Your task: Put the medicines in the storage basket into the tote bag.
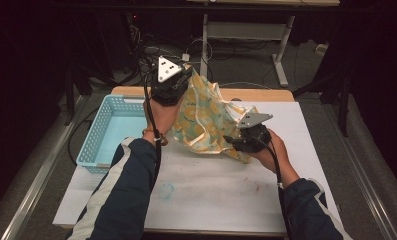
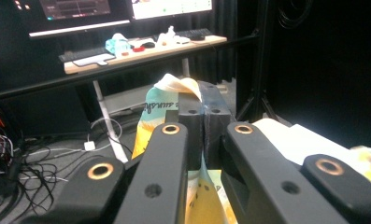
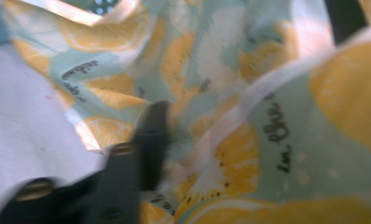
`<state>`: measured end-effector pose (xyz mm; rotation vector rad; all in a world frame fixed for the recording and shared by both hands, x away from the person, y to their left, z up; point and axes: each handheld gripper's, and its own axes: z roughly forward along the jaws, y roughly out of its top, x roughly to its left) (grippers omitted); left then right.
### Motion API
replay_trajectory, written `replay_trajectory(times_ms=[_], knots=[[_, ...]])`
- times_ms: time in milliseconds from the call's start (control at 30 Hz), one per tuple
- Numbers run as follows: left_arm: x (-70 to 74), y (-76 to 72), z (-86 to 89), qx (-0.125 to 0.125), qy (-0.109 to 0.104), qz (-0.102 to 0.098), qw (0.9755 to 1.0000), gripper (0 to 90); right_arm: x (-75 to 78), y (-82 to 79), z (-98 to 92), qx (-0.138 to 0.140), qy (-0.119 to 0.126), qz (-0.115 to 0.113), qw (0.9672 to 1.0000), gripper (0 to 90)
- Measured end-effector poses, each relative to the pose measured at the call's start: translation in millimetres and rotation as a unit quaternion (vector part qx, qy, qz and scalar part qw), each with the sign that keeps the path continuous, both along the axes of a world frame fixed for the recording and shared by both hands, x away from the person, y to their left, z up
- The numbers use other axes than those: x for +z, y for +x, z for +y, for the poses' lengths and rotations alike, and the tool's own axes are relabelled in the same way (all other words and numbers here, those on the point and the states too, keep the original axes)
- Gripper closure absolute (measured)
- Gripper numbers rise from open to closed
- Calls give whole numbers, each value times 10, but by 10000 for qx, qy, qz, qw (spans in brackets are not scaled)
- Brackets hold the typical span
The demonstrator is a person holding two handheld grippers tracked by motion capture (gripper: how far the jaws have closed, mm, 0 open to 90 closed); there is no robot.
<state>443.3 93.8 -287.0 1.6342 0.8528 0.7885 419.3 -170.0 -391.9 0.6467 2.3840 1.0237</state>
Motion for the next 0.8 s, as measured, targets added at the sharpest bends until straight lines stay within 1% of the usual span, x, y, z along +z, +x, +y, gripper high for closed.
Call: replay_trajectory(times_ms=[67, 100, 133, 167, 233, 300, 367, 433, 533, 633, 733, 800], knots=[[-25, 5, 11, -27, -11, 24, 10000, 874, -58, 47, -4, -39, -4, 38, 10000, 761], [-39, 7, 17, -26, 5, 29, 10000, 874, -74, 66, -14, -55, 25, 47, 10000, 851], [-53, 10, 26, -31, -3, 47, 10000, 874, -82, 78, -24, -103, 55, 12, 9999, 895], [-66, 14, 39, -49, -21, 68, 10000, 873, -80, 84, -37, -149, 85, -11, 9999, 900], [-85, 18, 61, -88, -48, 88, 9999, 873, -50, 76, -66, -121, 126, -77, 9998, 900], [-90, 16, 74, -105, -52, 97, 9999, 873, 5, 49, -99, -150, 123, -286, 9994, 900], [-75, 4, 84, -131, -42, 79, 9999, 872, 102, 14, -147, -202, 252, -459, 9984, 900], [-46, -17, 91, -144, -6, 10, 9999, 872, 242, -43, -190, -234, 357, -713, 9965, 900], [14, -48, 100, -168, 17, -71, 9998, 872, 515, -129, -273, -314, 491, -1149, 9917, 900], [85, -80, 103, -191, -10, -159, 9997, 872, 803, -210, -376, -411, 743, -1541, 9844, 900], [148, -107, 95, -203, 24, -242, 9995, 872, 1061, -291, -444, -480, 830, -1934, 9764, 900], [183, -123, 100, -208, -26, -302, 9993, 872, 1223, -338, -474, -559, 858, -2194, 9702, 900]])
